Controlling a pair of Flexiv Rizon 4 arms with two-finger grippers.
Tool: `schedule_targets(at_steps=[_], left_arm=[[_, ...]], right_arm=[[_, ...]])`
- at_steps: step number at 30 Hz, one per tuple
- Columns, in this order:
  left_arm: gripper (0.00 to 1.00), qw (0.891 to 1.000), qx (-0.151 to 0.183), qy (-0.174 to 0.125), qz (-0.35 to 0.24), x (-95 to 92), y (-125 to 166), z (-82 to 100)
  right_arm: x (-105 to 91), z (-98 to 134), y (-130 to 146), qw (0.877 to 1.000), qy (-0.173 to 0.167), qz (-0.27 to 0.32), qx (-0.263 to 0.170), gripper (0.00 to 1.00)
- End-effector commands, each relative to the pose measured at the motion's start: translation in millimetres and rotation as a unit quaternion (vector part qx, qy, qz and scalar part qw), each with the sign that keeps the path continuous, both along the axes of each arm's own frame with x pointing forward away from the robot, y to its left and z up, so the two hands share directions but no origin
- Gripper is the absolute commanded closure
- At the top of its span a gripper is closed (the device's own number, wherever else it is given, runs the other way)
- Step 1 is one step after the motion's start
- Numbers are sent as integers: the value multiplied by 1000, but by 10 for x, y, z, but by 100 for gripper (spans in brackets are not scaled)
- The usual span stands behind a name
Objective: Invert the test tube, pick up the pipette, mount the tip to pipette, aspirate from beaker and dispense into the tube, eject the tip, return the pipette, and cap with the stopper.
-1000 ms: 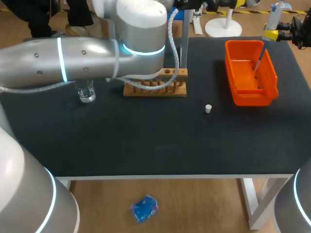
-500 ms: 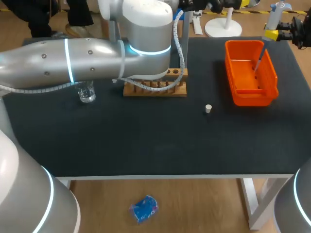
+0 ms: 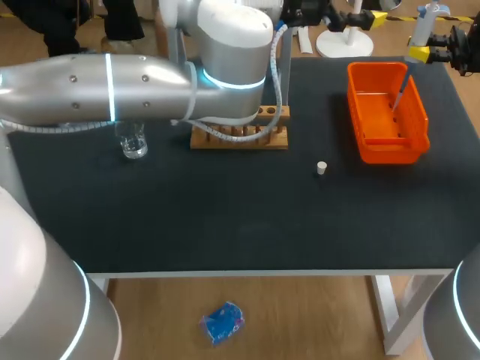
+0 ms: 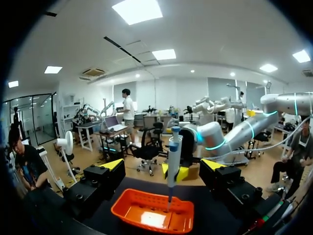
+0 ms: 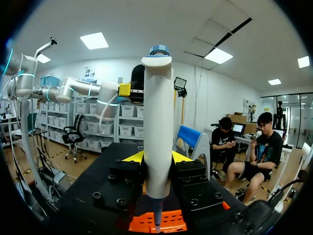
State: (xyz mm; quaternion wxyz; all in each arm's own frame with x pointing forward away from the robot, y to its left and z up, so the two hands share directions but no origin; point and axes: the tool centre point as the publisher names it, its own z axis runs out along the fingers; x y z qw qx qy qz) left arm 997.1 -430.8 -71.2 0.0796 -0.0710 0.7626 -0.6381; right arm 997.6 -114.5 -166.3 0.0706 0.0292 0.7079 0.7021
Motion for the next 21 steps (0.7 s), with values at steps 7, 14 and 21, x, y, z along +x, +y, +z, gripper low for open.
schedule_targets(at_steps=[7, 14, 21], left_arm=[[0, 998, 63, 18, -7, 134, -164, -120], [0, 998, 66, 17, -5, 167, -250, -200], [0, 999, 51, 10, -9, 194, -330, -133]], right_arm=[[11, -1, -12, 1000, 0, 2, 0, 100], [11, -1, -12, 1000, 0, 2, 0, 100], [11, -1, -12, 1000, 0, 2, 0, 100]])
